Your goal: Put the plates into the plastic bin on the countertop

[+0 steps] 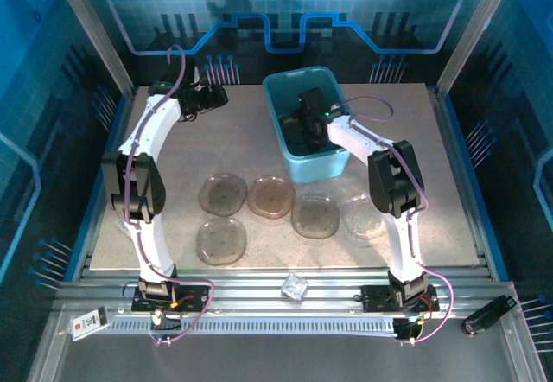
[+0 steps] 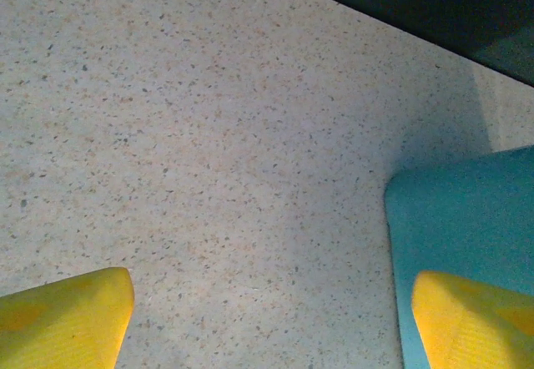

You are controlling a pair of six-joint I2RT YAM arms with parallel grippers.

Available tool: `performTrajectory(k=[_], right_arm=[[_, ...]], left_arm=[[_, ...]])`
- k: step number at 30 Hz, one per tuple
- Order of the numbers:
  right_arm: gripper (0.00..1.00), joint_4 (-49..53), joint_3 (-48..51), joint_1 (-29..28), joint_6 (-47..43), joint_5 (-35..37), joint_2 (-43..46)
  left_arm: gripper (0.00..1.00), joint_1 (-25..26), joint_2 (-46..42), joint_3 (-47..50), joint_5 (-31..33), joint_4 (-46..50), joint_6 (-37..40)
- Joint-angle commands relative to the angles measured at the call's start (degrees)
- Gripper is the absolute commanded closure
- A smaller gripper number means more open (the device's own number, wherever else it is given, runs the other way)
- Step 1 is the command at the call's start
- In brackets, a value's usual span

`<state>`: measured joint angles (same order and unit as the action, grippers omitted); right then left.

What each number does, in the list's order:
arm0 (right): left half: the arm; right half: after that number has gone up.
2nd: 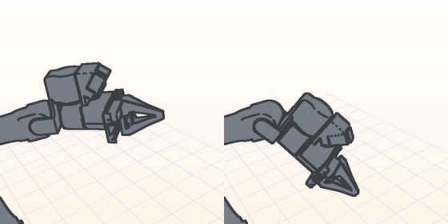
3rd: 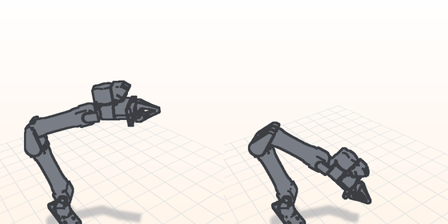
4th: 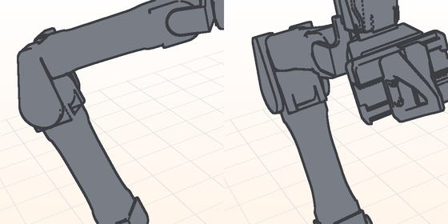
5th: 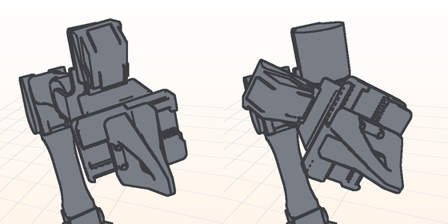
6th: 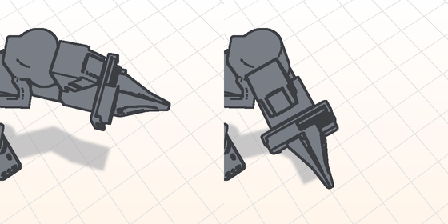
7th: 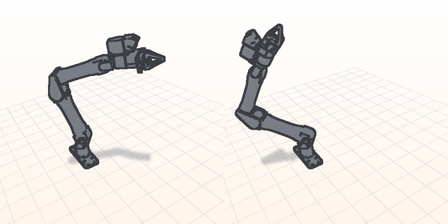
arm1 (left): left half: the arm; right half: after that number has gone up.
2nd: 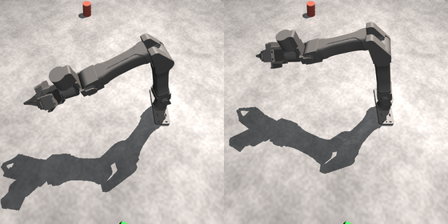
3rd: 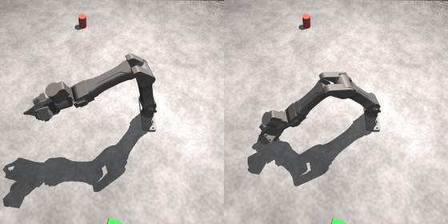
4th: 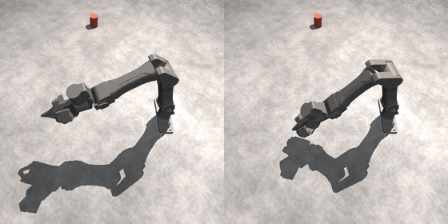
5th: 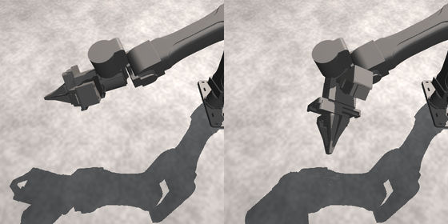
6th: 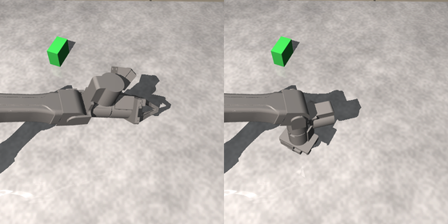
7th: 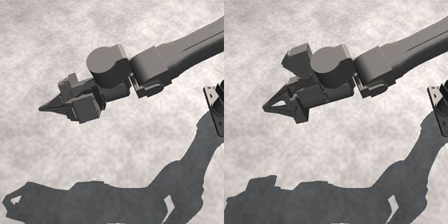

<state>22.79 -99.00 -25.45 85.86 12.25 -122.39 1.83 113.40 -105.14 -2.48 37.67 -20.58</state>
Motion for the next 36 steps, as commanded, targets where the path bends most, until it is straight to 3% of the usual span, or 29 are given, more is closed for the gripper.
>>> performTrajectory(k=[1, 10, 16, 20, 27, 36], right_arm=[[0.0, -4.97, 2.07, -1.47, -4.36, 3.63, 4.53], [0.0, -11.33, 4.25, -3.48, -12.66, 4.07, 10.07], [0.04, -8.85, 3.15, -5.23, -20.85, 1.59, 14.08], [0.08, -8.42, 4.92, -6.91, -25.65, 1.07, 18.09], [0.2, -11.69, 16.6, -12.03, -37.0, 5.46, 32.19], [0.33, -7.66, 29.39, -16.25, -38.65, 9.84, 45.89]], left_arm=[[0.13, -0.12, -5.22, 2.19, 2.17, 1.97, 0.87], [0.12, -1.03, -10.86, 8.59, 1.79, 6.41, 0.51], [0.14, -1.29, -12.32, 13.06, 0.68, 13.66, 1.43], [0.15, -1.39, -14.21, 19.06, 0.74, 13.51, 2.58], [0.22, -1.38, -12.27, 26.03, 3.92, 12.98, 6.36], [0.32, -1.06, -10.49, 33.0, 1.05, 8.47, 8.31]])
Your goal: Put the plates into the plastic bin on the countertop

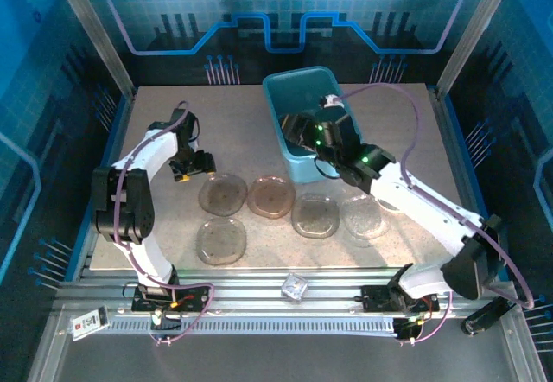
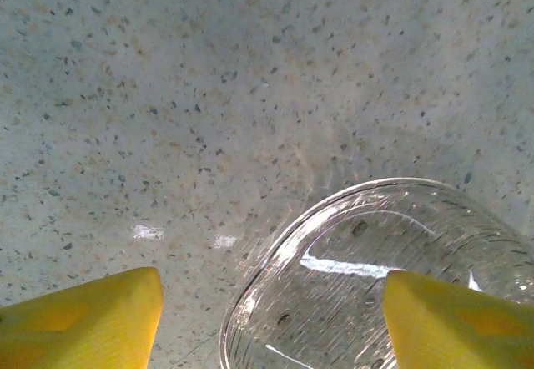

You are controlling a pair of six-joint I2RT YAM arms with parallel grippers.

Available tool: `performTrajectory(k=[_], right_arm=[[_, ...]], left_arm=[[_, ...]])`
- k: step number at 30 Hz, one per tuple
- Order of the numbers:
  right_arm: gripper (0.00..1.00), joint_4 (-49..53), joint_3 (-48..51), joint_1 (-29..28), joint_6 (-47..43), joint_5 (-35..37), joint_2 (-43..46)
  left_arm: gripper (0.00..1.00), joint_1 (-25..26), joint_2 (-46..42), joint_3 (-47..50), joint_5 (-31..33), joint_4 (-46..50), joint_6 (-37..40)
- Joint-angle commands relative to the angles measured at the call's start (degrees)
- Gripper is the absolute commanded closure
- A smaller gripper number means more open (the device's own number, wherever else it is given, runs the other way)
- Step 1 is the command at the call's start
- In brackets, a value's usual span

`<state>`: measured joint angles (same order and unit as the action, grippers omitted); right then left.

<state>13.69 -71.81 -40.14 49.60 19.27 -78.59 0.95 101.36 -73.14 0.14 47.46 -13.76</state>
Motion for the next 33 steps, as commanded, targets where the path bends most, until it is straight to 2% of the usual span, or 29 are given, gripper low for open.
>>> performTrajectory(k=[1, 10, 19, 23, 33], right_arm=[[0.34, 1.37, 3.11, -1.93, -2.5, 2.73, 2.94], [0.47, -0.68, 10.2, -4.75, -1.2, 2.57, 7.6], [0.49, -0.73, 17.18, -6.91, -1.55, 4.28, 14.41], [0.49, -1.12, 20.95, -7.66, -0.82, 5.71, 18.07], [0.52, 0.0, 26.9, -8.97, -0.46, 8.42, 25.62]], left_arm=[[0.33, -0.01, 2.27, 1.44, -1.4, -1.44, 1.56], [0.43, 1.7, 6.51, 3.1, 0.32, -3.3, 2.38], [0.57, 3.51, 8.39, 2.83, 1.03, -3.26, 2.0], [0.63, 5.12, 8.74, 2.77, 4.74, -3.09, 2.07], [0.83, 6.77, 6.96, 2.66, 8.02, -1.34, -0.3]])
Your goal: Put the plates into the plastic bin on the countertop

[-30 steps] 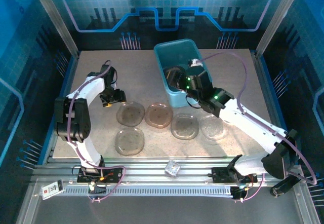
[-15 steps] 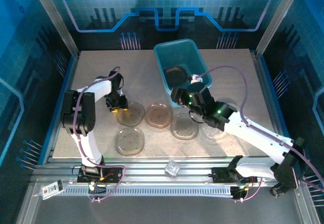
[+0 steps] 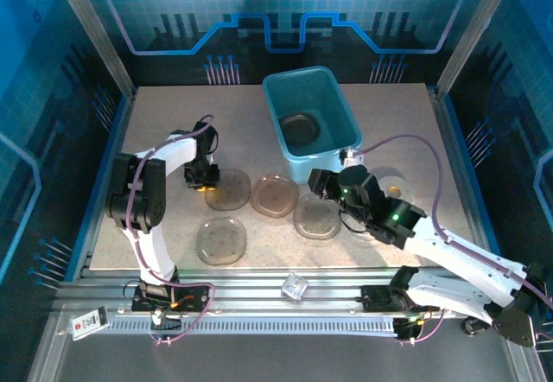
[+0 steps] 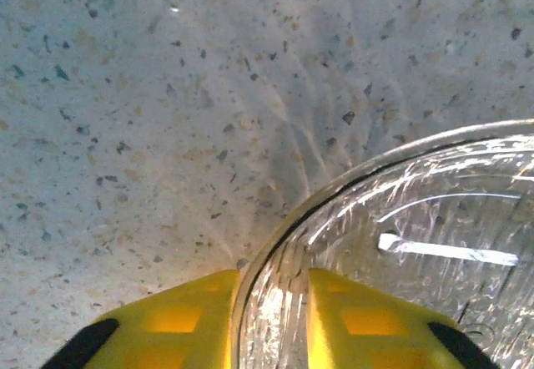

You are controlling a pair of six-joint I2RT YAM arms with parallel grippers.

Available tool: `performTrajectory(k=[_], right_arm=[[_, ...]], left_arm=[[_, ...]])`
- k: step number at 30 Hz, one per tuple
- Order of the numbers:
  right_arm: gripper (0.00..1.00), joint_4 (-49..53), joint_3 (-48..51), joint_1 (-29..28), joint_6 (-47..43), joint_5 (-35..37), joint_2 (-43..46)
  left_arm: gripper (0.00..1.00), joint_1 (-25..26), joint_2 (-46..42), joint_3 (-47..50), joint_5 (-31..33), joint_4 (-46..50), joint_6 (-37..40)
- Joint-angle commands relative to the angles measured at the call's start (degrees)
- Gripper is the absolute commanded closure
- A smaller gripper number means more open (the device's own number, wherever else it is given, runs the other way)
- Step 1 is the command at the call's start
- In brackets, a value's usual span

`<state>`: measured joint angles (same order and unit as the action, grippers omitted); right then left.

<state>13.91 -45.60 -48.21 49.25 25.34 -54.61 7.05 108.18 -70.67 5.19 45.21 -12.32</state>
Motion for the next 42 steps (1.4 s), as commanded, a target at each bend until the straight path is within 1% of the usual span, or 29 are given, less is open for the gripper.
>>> performTrajectory(k=[1, 5, 11, 14, 16, 19, 23, 26, 30, 31, 33, 36, 40, 42], right_arm=[[0.52, -0.01, 0.69, -0.89, -0.31, 2.37, 1.87], [0.53, 0.41, 0.7, -1.07, -0.06, 2.17, 2.18], [0.53, 0.15, 1.03, -1.72, -0.2, 2.47, 2.48], [0.53, 0.51, 0.79, -1.89, 0.18, 2.56, 2.49], [0.51, 1.72, 0.2, -1.98, 1.51, 2.81, 2.24], [0.48, 1.78, -0.91, -2.14, 0.88, 2.0, 1.58], [0.4, 1.57, -2.91, -2.07, 0.73, 0.55, 0.03], [0.29, 1.4, -4.49, -2.08, 0.0, -1.62, -2.48], [0.09, -1.8, -7.96, -2.02, -0.2, -6.61, -6.45], [0.0, -2.58, -8.59, -2.03, 0.05, -7.53, -7.25], [0.0, -3.65, -10.05, -2.06, 1.43, -8.75, -9.0], [0.0, -10.29, -9.85, -1.76, 2.94, -11.61, -10.85], [0.0, -15.95, -10.68, -1.65, 5.81, -14.41, -13.59], [0.01, -19.79, -9.89, -1.71, 8.26, -14.72, -14.65]], left_arm=[[0.84, 0.86, -0.3, 0.19, 3.33, 1.08, -1.91], [0.9, 1.04, -2.11, 0.53, 4.06, 1.62, -2.08], [0.97, 1.04, -4.6, 0.88, 7.02, 3.52, -2.39], [1.0, 0.95, -7.83, 1.24, 8.22, 4.01, -2.97], [1.0, 0.93, -10.96, 1.58, 8.47, 3.92, -3.69], [1.0, 0.86, -16.16, 1.76, 8.25, 3.57, -5.44], [1.0, 0.8, -22.92, 1.0, 7.82, 2.94, -8.2], [1.0, 0.86, -27.93, -0.22, 5.09, 0.91, -10.81], [1.0, 1.0, -31.8, -2.76, 0.75, -1.18, -15.28], [1.0, 1.16, -32.49, -3.12, -0.31, -2.14, -16.26], [1.0, 1.82, -34.04, -3.33, -1.82, -4.75, -19.18], [1.0, 3.47, -36.06, -2.42, -3.05, -9.78, -23.45], [1.0, 7.46, -37.5, -1.66, -1.11, -15.41, -26.53], [1.0, 9.49, -37.6, -1.42, -0.42, -17.56, -27.88]])
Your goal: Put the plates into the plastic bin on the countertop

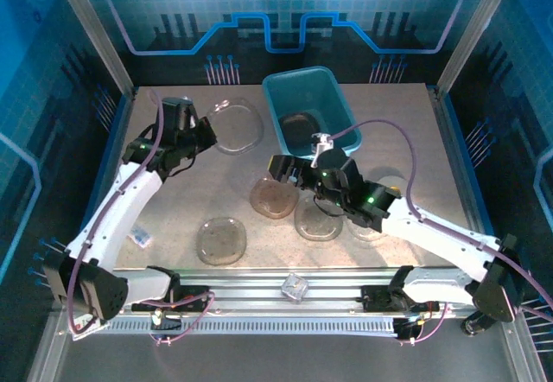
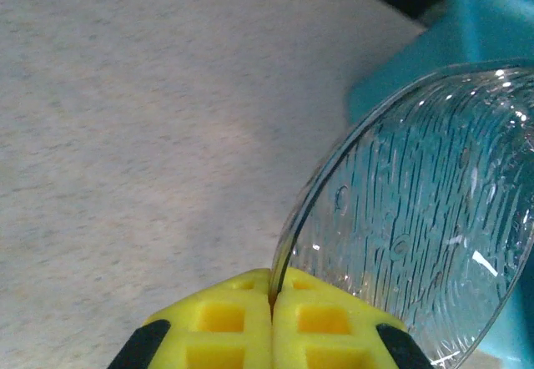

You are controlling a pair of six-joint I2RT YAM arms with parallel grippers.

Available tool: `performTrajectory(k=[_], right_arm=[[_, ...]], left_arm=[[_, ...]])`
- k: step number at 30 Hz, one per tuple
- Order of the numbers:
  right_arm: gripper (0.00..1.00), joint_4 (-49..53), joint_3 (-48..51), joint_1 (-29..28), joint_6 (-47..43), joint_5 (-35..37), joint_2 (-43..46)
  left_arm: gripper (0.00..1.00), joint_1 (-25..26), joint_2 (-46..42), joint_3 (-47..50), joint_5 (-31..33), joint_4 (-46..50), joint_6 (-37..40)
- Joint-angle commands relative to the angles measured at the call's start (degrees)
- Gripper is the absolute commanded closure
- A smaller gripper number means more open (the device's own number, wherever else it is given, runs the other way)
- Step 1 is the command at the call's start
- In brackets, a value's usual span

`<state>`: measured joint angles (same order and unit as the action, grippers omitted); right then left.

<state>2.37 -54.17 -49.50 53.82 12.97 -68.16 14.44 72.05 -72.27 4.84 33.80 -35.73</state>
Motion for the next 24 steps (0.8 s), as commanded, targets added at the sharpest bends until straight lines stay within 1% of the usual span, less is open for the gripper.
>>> performTrajectory(k=[1, 3, 4, 8, 12, 14, 16, 21, 24], right_arm=[[0.03, -10.32, -0.75, -0.39, 4.7, -2.29, -1.41], [0.11, -13.52, 0.19, -0.4, 6.72, -1.34, -1.91], [0.12, -14.06, 0.25, -0.41, 7.24, -0.88, -1.99], [0.23, -16.49, 1.1, -0.43, 8.19, 1.0, -2.24], [0.33, -17.52, 2.59, -0.37, 9.59, 3.89, -2.12], [0.36, -17.49, 2.84, -0.03, 9.73, 4.59, -2.1], [0.38, -17.33, 2.84, 0.55, 9.77, 4.61, -1.98], [0.44, -17.5, 3.45, 1.35, 10.58, 5.04, -1.86], [0.45, -19.69, 3.46, 2.34, 11.42, 4.2, -2.01]], left_arm=[[1.0, 2.98, -1.6, 0.43, 0.41, -7.08, -4.97], [1.0, 4.99, -1.99, 1.18, 1.36, -9.33, -5.9], [1.0, 5.96, -2.15, 1.54, 2.21, -10.02, -6.1], [1.0, 10.3, -3.61, 3.88, 6.83, -13.78, -6.37], [1.0, 12.82, -4.96, 5.44, 9.74, -15.85, -6.96], [1.0, 13.72, -5.57, 6.03, 10.74, -16.6, -6.99], [1.0, 14.27, -6.21, 6.34, 11.8, -16.92, -7.08], [1.0, 15.33, -6.53, 6.09, 12.34, -17.11, -7.43], [1.0, 16.6, -6.17, 6.0, 13.05, -17.57, -7.46]])
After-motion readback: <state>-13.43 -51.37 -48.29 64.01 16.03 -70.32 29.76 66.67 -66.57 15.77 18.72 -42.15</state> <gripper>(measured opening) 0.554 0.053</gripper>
